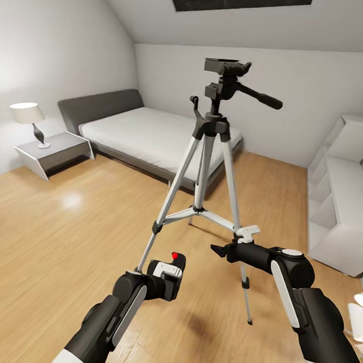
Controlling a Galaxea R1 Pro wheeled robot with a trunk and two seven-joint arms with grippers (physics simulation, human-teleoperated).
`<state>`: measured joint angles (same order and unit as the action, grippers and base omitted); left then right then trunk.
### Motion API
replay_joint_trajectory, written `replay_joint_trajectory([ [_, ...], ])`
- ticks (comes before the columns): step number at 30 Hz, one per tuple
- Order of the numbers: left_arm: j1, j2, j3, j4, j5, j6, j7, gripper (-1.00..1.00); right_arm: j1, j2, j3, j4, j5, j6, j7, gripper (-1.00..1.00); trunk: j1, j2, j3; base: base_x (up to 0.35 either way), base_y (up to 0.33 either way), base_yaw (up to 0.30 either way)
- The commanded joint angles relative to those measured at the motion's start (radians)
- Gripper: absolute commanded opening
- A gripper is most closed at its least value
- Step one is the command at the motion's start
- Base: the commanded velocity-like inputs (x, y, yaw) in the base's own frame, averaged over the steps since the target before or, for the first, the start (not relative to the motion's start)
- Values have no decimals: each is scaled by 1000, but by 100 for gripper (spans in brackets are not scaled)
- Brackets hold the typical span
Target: Attach the digital camera to the camera tripod in the bedroom.
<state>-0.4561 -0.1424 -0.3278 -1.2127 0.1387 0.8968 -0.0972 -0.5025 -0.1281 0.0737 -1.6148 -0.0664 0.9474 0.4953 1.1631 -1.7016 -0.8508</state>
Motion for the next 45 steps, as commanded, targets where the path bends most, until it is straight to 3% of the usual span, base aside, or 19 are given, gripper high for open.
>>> replay_joint_trajectory([
  [1,-1,0,0,0,6,5,2,-100,0,-1,1,0,-6,5,-3,100,0,0,-1,-18,-296,0],
  [20,-1,3,4,0,5,5,3,-100,3,-2,3,0,-7,4,-1,100,0,0,-1,16,-250,0],
  [29,-1,1,3,-7,7,24,-1,-100,3,-2,3,0,-7,5,1,100,-35,63,27,6,-34,32],
  [45,-1,0,3,-10,7,47,-4,-100,2,-2,3,0,-7,5,2,100,-96,175,81,1,-4,208],
])
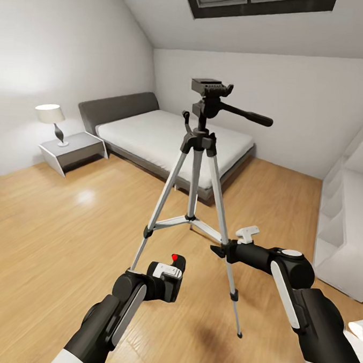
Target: Attach the digital camera to the camera tripod in the bedroom.
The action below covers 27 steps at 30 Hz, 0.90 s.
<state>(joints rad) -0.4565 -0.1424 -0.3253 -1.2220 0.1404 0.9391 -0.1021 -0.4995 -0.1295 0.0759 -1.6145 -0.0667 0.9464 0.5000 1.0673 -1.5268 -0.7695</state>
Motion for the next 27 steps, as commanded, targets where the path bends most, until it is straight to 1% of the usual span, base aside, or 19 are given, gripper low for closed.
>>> replay_joint_trajectory([
  [1,-1,0,0,-1,5,5,1,-100,-1,-1,1,-1,-7,6,-3,100,-4,7,2,0,-1,105],
  [9,-1,-1,0,-1,5,6,1,-100,-1,-1,-2,-1,-6,5,-3,100,-35,63,28,0,0,36],
  [19,-1,-2,-1,-5,5,5,0,-100,-4,-1,-10,-1,-6,5,-4,100,-35,63,28,-9,-9,7],
  [27,-1,-2,-1,-6,4,5,1,-100,-5,-1,-11,-1,-5,5,-4,100,-35,63,28,-140,-162,1],
])
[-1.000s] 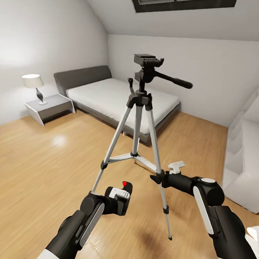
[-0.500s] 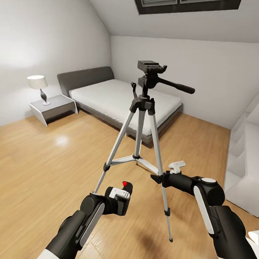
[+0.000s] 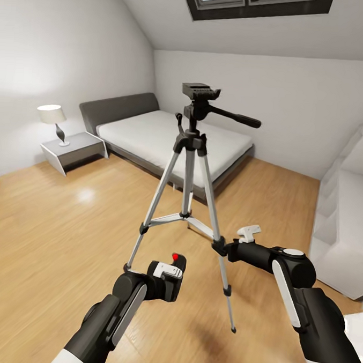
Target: Attach the digital camera to the camera tripod in the bedroom.
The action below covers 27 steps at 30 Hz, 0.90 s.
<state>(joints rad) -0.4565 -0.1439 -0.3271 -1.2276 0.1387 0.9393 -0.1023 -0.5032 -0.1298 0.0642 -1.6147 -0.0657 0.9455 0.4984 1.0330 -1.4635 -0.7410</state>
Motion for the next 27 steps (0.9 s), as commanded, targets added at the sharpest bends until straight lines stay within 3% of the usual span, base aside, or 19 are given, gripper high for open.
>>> replay_joint_trajectory([
  [1,-1,0,0,-1,5,5,1,-100,-1,-1,1,-1,-6,6,-3,100,0,-1,-1,-116,-133,0],
  [4,-1,0,1,-3,5,5,2,-100,0,-1,1,-1,-6,6,-3,100,0,-1,-1,-75,-86,0],
  [12,-1,0,1,-13,7,10,2,-100,0,-1,2,-1,-6,6,-3,100,-31,55,24,-29,-34,13],
  [18,-1,0,2,-25,7,36,2,-100,1,-1,2,-1,-6,6,-3,100,-54,97,43,-5,-6,189],
  [23,-1,5,2,-100,8,96,-2,-100,1,-1,3,-1,-6,6,-3,100,-73,132,59,-2,-2,192],
  [27,-1,10,1,-135,10,108,-3,-100,2,0,3,-1,-6,6,-3,100,-88,160,71,-1,-1,85],
])
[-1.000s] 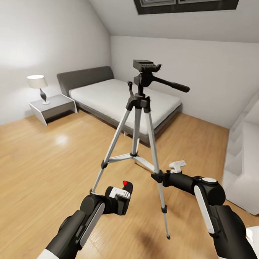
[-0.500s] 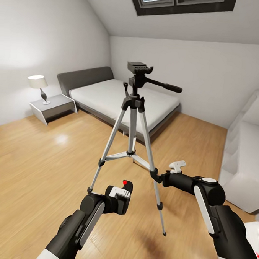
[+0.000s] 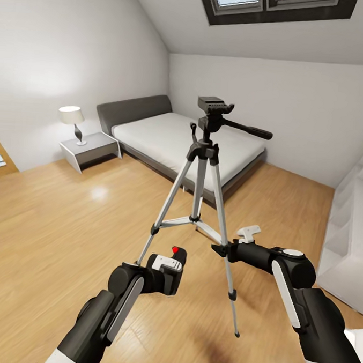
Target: Attach the digital camera to the camera tripod in the bedroom.
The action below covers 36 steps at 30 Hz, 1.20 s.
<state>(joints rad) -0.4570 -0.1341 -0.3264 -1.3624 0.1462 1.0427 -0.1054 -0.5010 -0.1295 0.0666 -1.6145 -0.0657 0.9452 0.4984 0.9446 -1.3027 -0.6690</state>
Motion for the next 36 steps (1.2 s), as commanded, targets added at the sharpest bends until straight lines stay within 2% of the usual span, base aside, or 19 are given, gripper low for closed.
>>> replay_joint_trajectory([
  [1,-1,1,1,-7,3,4,-1,-100,-1,-1,1,-1,-6,6,-3,100,-4,7,2,0,-1,53],
  [7,-6,17,5,-23,10,4,-13,-100,-1,-1,1,-1,-6,6,-3,100,-27,49,21,0,0,29],
  [14,-8,43,9,-28,47,4,-44,-100,-2,-1,1,-1,-6,6,-3,100,-50,91,40,0,0,8],
  [16,-8,44,10,-28,49,4,-46,-100,-2,-1,0,-1,-6,6,-4,100,-50,91,40,0,0,3],
  [29,-21,49,14,-34,63,4,-55,-100,-3,-4,-2,-1,-5,6,-4,100,-100,182,81,0,0,1],
  [32,-38,50,14,-32,76,4,-60,-100,-4,-4,-2,-1,-5,6,-4,100,-111,203,90,0,0,0],
  [35,-72,56,14,-23,125,4,-73,-100,-3,-4,-2,-1,-4,6,-4,100,-123,224,99,0,0,0],
  [36,-72,56,14,-23,125,4,-73,-100,-3,-4,-2,-1,-4,6,-4,100,-127,231,103,0,0,0],
])
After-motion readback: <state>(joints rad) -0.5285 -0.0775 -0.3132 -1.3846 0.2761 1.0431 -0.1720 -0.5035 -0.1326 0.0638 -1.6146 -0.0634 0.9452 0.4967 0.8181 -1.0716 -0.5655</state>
